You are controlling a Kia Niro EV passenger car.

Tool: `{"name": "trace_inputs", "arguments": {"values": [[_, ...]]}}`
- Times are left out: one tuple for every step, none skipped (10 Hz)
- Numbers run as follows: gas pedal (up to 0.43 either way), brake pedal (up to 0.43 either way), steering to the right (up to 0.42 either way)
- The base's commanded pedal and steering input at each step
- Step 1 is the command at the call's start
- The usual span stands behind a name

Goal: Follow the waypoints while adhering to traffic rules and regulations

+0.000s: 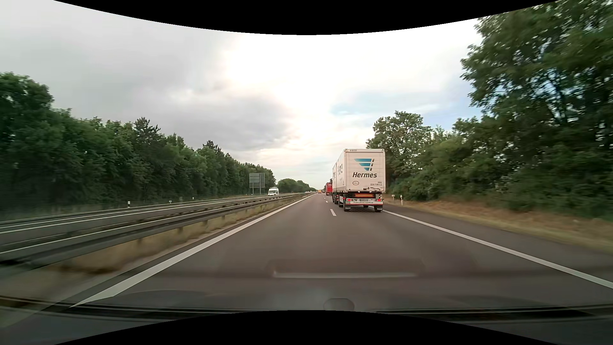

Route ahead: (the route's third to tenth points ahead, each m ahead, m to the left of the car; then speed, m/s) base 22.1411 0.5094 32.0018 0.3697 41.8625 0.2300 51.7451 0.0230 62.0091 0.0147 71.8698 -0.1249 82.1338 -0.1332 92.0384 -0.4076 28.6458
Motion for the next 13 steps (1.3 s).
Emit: {"name": "trace_inputs", "arguments": {"values": [[0.559,0.0,-0.003],[0.559,0.0,-0.006],[0.559,0.0,-0.007],[0.559,0.0,-0.007],[0.559,0.0,-0.007],[0.559,0.0,-0.005],[0.559,0.0,-0.003],[0.559,0.0,-0.002],[0.559,0.0,-0.002],[0.559,0.0,-0.001],[0.559,0.0,-0.001],[0.559,0.0,0.0],[0.559,0.0,0.0]]}}
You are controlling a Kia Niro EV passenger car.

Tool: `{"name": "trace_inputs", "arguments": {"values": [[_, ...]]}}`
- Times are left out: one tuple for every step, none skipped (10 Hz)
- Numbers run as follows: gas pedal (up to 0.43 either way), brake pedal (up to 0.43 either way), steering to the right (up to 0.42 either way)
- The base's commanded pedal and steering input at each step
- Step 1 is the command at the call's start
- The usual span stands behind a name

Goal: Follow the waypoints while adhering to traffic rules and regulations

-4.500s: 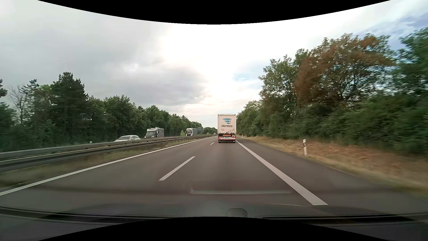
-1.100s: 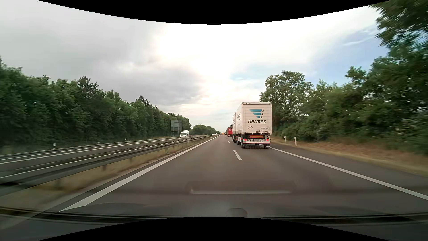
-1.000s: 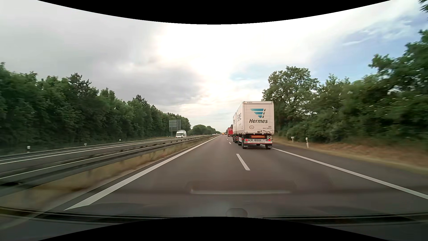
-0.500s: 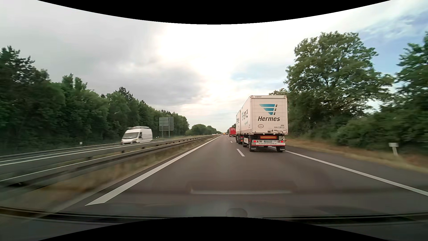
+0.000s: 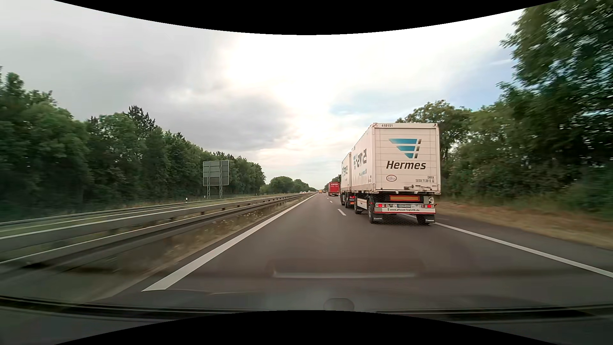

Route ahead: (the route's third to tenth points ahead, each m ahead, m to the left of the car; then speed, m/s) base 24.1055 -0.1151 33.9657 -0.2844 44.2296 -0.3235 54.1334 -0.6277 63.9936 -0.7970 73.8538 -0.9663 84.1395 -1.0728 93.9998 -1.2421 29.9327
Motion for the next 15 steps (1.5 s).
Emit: {"name": "trace_inputs", "arguments": {"values": [[0.559,0.0,0.0],[0.559,0.0,0.0],[0.559,0.0,0.0],[0.559,0.0,0.0],[0.559,0.0,0.0],[0.559,0.0,0.0],[0.559,0.0,0.0],[0.559,0.0,-0.001],[0.559,0.0,-0.001],[0.559,0.0,-0.001],[0.559,0.0,-0.001],[0.559,0.0,-0.002],[0.559,0.0,-0.003],[0.559,0.0,-0.005],[0.559,0.0,-0.005]]}}
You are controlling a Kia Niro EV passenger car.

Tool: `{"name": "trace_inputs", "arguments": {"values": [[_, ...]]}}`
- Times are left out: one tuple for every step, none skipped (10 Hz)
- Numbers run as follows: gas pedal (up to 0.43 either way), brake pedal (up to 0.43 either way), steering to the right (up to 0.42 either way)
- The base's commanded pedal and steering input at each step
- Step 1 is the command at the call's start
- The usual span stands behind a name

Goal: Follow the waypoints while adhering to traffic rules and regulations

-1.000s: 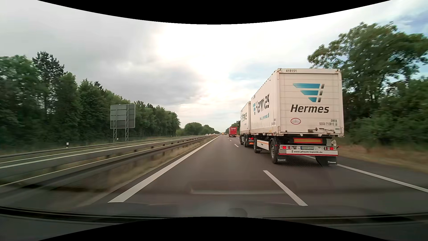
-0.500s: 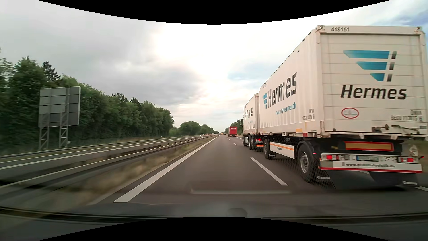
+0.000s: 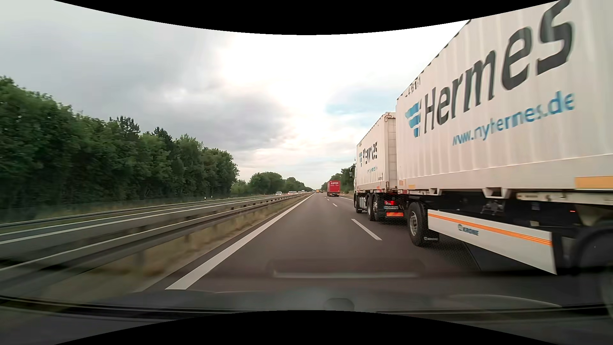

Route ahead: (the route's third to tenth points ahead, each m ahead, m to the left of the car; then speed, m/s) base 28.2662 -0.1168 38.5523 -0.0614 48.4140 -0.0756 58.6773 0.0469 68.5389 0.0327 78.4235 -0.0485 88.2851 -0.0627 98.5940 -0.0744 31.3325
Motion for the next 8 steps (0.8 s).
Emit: {"name": "trace_inputs", "arguments": {"values": [[0.559,0.0,-0.003],[0.559,0.0,-0.002],[0.559,0.0,-0.002],[0.559,0.0,-0.002],[0.559,0.0,-0.002],[0.559,0.0,-0.002],[0.559,0.0,-0.002],[0.559,0.0,-0.002]]}}
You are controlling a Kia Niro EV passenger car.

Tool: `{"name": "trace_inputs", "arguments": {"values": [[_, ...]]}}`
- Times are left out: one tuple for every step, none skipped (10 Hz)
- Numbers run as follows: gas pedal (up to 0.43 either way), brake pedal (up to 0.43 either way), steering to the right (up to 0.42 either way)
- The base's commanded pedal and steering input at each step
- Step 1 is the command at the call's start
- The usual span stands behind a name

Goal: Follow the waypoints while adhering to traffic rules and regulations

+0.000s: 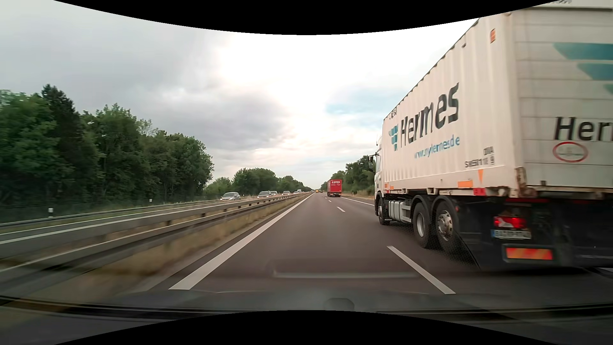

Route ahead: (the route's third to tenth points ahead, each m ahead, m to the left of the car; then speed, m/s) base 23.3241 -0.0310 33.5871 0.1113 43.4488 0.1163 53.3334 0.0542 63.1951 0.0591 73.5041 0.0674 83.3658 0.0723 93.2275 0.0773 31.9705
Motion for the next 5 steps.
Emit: {"name": "trace_inputs", "arguments": {"values": [[0.559,0.0,-0.001],[0.559,0.0,-0.001],[0.559,0.0,-0.001],[0.559,0.0,-0.001],[0.559,0.0,-0.002]]}}
